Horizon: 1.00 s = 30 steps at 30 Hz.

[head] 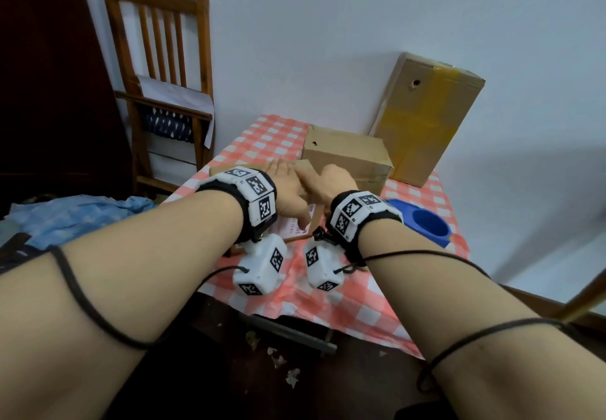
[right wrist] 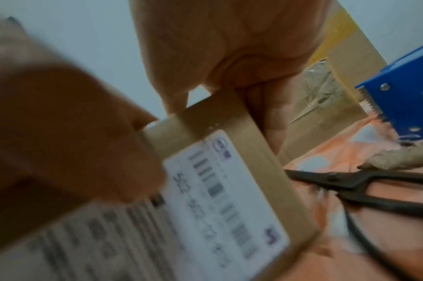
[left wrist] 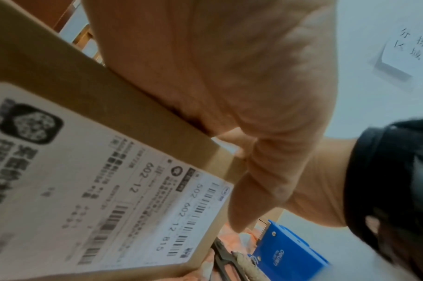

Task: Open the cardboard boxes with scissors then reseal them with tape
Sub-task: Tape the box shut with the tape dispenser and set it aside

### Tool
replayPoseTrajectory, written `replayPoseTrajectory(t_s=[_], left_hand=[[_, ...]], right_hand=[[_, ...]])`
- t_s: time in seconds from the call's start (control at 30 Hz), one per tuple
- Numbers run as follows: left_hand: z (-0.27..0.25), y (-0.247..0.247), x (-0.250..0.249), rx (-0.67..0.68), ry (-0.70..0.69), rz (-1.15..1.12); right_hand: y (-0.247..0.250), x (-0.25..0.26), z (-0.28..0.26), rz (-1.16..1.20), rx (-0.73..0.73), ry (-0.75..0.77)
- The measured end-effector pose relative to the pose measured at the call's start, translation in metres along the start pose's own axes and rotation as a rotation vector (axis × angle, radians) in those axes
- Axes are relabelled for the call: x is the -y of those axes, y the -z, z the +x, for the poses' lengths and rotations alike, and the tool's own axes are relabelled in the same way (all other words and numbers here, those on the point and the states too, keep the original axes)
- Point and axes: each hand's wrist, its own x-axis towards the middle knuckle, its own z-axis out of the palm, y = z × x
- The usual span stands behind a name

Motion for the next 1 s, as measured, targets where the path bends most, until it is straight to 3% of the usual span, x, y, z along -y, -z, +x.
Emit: replayPoseTrajectory(t_s=[0.13,0.27,0.4,0.47,0.63,0.77,1.0], left_hand=[[-0.002,0.010,0.005,0.019,-0.004,-0.093],[-0.009,0.019,0.029,0.001,-0.070,-0.099],[-0.016,0.006,0.040,-0.037,0.039,0.044],[-0.007,-0.002,0.041,-0.074,0.106,0.105],[-0.001,-0.009,0.040,-0.122,0.159,0.127],[0.001,-0.011,0.041,-0.119,0.154,0.125],[0.005,-0.013,0.043,-0.109,0.132,0.142]], right_hand=[[-0.003,-0.002,0.001,-0.019,-0.055,0.003],[0.005,0.002,0.002,0.120,-0.040,-0.068],[-0.003,0.006,-0.007,0.371,0.083,-0.126],[-0.009,0.004,-0.005,0.454,0.079,-0.139],[-0.007,-0.002,0.002,0.309,-0.013,-0.083],[-0.008,0.003,-0.001,0.261,0.004,-0.081],[-0.010,-0.005,0.007,0.123,-0.125,-0.032]])
